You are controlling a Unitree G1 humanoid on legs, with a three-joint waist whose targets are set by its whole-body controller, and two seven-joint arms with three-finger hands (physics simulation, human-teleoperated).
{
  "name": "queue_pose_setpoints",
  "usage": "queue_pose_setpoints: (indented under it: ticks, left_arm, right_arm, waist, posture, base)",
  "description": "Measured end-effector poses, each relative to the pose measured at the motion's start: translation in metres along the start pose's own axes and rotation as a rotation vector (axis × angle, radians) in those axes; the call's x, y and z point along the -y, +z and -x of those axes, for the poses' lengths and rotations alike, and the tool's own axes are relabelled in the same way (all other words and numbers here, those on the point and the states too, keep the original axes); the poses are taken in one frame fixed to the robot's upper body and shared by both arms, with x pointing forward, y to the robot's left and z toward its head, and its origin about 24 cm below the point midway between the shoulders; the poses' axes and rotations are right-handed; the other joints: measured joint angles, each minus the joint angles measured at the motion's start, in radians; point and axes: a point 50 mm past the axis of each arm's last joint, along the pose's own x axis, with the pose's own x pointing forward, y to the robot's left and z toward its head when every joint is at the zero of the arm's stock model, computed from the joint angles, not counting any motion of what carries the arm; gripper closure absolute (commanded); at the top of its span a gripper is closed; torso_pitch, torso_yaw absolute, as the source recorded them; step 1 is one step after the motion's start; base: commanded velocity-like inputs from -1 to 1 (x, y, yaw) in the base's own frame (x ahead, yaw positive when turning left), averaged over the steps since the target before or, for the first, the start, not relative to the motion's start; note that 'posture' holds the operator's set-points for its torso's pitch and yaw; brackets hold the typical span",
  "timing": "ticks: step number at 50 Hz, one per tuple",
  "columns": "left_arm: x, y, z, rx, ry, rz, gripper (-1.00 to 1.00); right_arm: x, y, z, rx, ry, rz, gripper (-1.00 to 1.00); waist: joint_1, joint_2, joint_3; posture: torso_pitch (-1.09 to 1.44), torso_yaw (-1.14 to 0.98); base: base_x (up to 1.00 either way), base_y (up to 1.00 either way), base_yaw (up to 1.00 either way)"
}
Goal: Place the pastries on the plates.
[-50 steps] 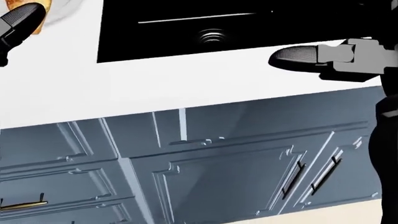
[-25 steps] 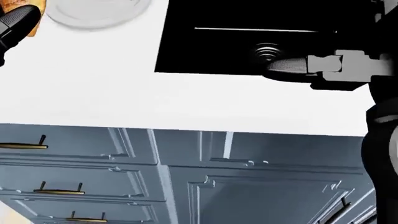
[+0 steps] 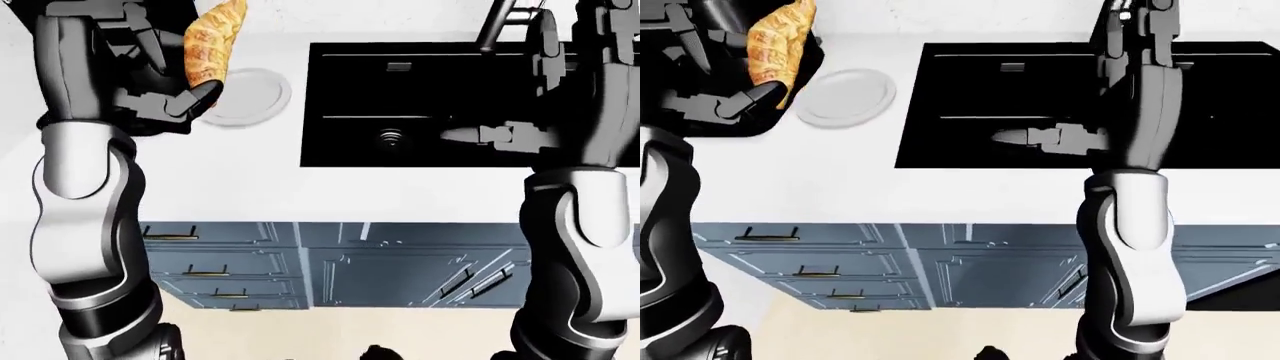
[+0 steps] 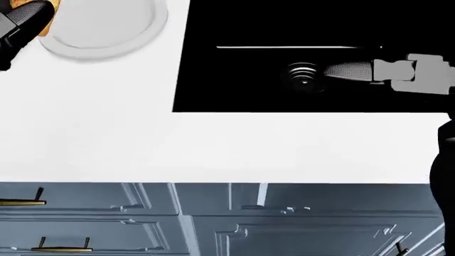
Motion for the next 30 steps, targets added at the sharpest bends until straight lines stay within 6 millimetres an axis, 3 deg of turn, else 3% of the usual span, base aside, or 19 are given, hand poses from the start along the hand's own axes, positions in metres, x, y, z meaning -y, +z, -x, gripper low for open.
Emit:
queue_pose_setpoints:
  ticks: [2,4,6,10,15,17,19,21,26,28,30]
  left_arm:
    - [0.001,0.004,0.000,0.016,-0.005,0.001,1.00]
    - [0.003,0.006,0.000,0.029,-0.013,0.002,1.00]
    - [0.006,0.002,0.002,0.019,-0.026,0.009,1.00]
    - [0.011,-0.007,0.001,-0.030,-0.050,0.011,1.00]
    - [0.009,0.002,0.001,0.014,-0.046,0.011,1.00]
    - [0.003,0.003,0.002,0.026,-0.021,0.005,1.00]
    - [-0.001,0.001,0.002,0.017,0.002,0.000,1.00]
    - [0.000,0.002,0.002,0.018,0.002,-0.004,1.00]
    - [0.003,0.004,0.001,0.021,-0.014,-0.005,1.00]
    - [0.005,0.002,0.002,0.006,-0.023,-0.003,1.00]
    - [0.006,0.000,0.000,-0.009,-0.033,-0.004,1.00]
  right_arm:
    - [0.003,0.002,-0.001,0.014,-0.018,-0.017,-1.00]
    - [0.005,0.006,-0.002,0.035,-0.030,-0.015,-1.00]
    - [0.007,0.006,0.000,0.039,-0.038,0.000,-1.00]
    - [0.007,0.000,-0.002,0.004,-0.043,0.017,-1.00]
    - [0.007,0.000,-0.002,0.001,-0.048,0.021,-1.00]
    - [0.003,0.002,-0.001,0.015,-0.031,0.012,-1.00]
    - [0.000,0.000,0.000,0.014,-0.013,0.003,-1.00]
    - [0.002,0.000,0.000,0.015,-0.022,-0.012,-1.00]
    - [0.006,0.005,-0.002,0.041,-0.046,-0.015,-1.00]
    - [0.007,0.005,-0.001,0.042,-0.050,-0.015,-1.00]
    - [0.007,0.002,-0.001,0.025,-0.049,-0.007,-1.00]
  waist:
    - [0.003,-0.030,0.005]
    - [0.010,-0.075,-0.001]
    - [0.001,-0.062,0.013]
    - [-0.010,-0.034,0.012]
    - [-0.012,0.015,-0.001]
    - [-0.001,-0.004,-0.005]
    - [0.000,0.002,-0.014]
    - [-0.002,-0.003,-0.009]
    - [0.009,-0.069,0.000]
    - [0.007,-0.060,0.013]
    - [0.005,-0.054,0.012]
  posture:
    - [0.33,0.00]
    - [0.33,0.00]
    - [0.33,0.00]
    - [0.33,0.00]
    - [0.33,0.00]
    - [0.33,0.00]
    - [0.33,0.00]
    - [0.33,0.00]
    - [0.33,0.00]
    - [0.33,0.00]
    - [0.33,0.00]
  base:
    - [0.00,0.00,0.00]
    - [0.00,0.00,0.00]
    - [0.00,0.00,0.00]
    - [0.05,0.03,0.00]
    - [0.07,0.07,0.00]
    - [0.03,0.12,0.00]
    - [0.00,0.03,0.00]
    - [0.00,0.00,0.00]
    - [0.00,0.00,0.00]
    - [0.00,0.00,0.00]
    - [0.00,0.00,0.00]
